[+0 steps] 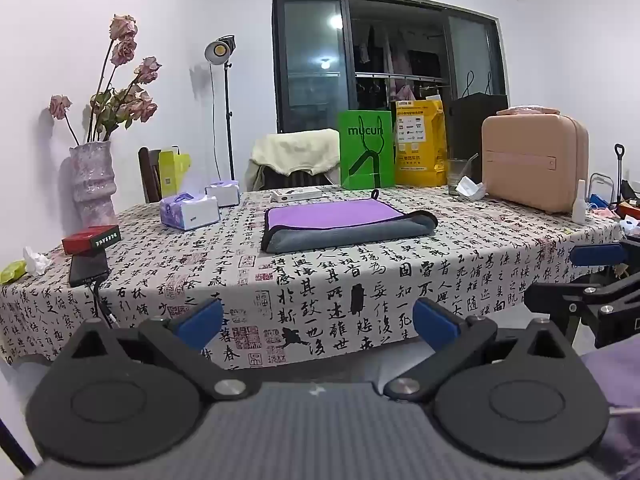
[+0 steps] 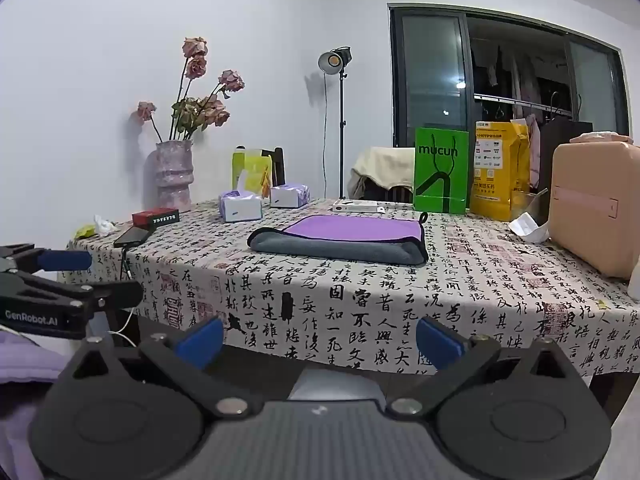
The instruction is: Fold towel
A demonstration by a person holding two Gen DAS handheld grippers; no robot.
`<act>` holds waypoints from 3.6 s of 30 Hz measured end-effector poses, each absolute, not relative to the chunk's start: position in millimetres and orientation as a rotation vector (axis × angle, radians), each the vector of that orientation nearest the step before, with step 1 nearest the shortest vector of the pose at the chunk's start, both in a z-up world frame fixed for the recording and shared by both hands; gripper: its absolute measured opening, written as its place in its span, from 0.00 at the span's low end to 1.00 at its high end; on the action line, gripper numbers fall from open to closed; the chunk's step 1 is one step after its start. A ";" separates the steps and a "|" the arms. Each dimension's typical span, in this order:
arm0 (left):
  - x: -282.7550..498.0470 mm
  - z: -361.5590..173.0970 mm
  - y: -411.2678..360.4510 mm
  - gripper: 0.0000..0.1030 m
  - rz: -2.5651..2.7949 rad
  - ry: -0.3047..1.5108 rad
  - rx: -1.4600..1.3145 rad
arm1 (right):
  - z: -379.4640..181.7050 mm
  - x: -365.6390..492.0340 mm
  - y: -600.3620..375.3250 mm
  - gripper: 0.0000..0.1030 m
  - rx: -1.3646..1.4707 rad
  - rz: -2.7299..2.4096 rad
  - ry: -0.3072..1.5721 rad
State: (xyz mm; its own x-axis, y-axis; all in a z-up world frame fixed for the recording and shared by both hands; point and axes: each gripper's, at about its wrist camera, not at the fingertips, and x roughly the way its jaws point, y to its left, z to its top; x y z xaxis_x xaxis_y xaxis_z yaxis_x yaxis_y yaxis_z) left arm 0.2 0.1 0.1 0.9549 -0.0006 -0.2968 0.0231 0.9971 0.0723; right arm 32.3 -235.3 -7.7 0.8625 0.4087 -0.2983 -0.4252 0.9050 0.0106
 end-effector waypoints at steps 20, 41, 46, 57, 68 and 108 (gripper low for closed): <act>0.0 -0.1 0.0 1.00 -0.013 0.295 0.076 | -8.4 33.6 -233.2 1.00 -0.058 0.438 0.308; -0.2 -0.1 -0.2 1.00 -0.012 0.295 0.077 | -9.0 33.8 -233.4 1.00 -0.055 0.439 0.312; -0.2 -0.2 -0.3 1.00 -0.012 0.295 0.077 | -9.0 33.9 -233.4 1.00 -0.054 0.440 0.314; -0.8 -0.1 -0.6 1.00 -0.012 0.296 0.077 | -9.5 34.4 -233.4 1.00 -0.052 0.440 0.316; -2.7 -5.8 -4.4 1.00 -0.014 0.299 0.076 | -11.8 35.7 -230.3 1.00 -0.051 0.440 0.318; 42.2 -1.7 3.2 1.00 -0.065 0.275 0.110 | -8.7 64.1 -242.2 1.00 -0.064 0.369 0.299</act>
State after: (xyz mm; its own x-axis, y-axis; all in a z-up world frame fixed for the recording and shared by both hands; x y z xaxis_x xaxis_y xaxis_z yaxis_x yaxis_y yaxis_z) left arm 42.2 3.2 -1.7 0.9603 -0.0491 -0.2748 0.0793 0.9918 0.0998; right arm 64.1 -242.2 -8.7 0.8892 0.3459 -0.2996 -0.3647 0.9311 -0.0075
